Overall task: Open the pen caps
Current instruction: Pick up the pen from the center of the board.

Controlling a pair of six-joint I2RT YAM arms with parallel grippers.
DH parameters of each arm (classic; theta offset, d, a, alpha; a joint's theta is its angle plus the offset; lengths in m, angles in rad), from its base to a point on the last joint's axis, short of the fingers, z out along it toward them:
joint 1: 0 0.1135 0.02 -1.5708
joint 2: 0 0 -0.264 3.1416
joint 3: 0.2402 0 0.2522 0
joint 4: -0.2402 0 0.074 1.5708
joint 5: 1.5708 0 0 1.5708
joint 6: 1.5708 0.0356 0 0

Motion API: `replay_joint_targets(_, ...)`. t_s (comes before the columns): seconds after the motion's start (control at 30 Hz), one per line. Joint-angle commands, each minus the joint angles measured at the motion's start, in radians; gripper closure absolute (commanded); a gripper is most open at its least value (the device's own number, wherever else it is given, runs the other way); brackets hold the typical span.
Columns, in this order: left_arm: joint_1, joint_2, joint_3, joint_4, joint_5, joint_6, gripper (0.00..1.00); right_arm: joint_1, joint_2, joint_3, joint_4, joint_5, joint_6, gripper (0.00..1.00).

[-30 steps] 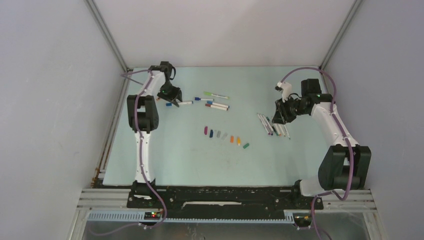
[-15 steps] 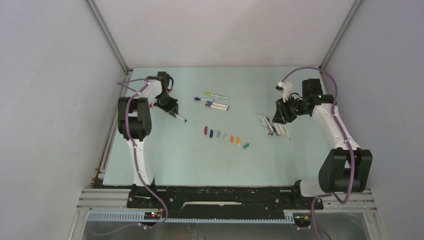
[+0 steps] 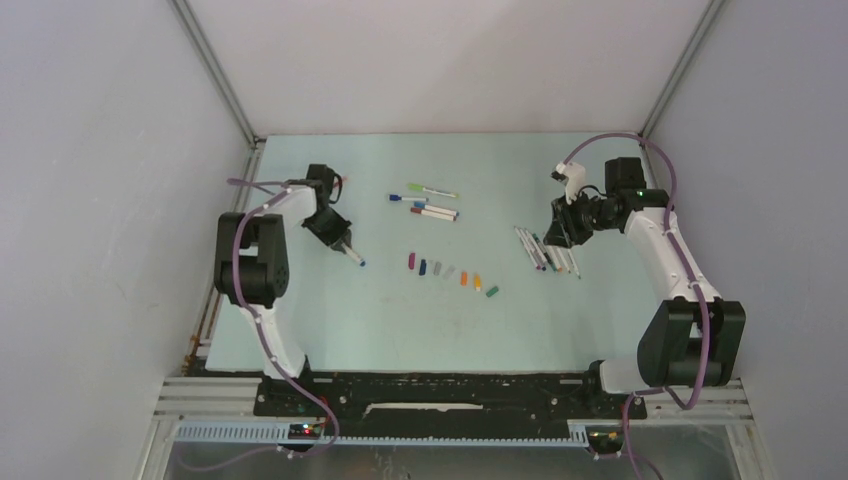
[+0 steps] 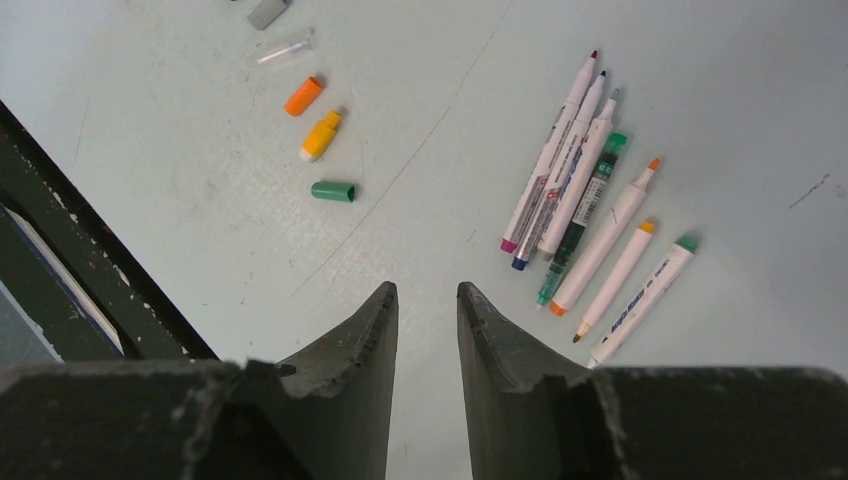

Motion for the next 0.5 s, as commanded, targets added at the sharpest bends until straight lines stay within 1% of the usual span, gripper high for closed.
replay_joint_targets(0.0, -0.014, -0.137, -0.119, 0.119, 0.0, 0.078, 1.0, 0.006, -0.04, -0.009, 0.009, -0.067, -0.026, 0.69)
replay_joint_targets(0.1, -0.026, -0.277, -0.251, 0.26, 0.036, 0.09, 1.0, 0.02, -0.058, -0.023, 0.003, -0.133, -0.043, 0.69)
replay_joint_targets(0.23, -0.061, -0.522, -0.469, 0.55, 0.153, 0.093, 1.0, 0.085, -0.096, -0.04, 0.007, -0.216, -0.073, 0.69)
replay_joint_targets(0.37, -0.114, -0.712, -0.65, 0.775, 0.197, 0.074, 1.0, 0.106, -0.152, -0.07, 0.028, -0.333, -0.063, 0.68)
replay_joint_targets(0.47, -0.166, -0.835, -0.763, 0.929, 0.22, 0.062, 1.0, 0.103, -0.212, -0.111, 0.085, -0.416, -0.026, 0.66)
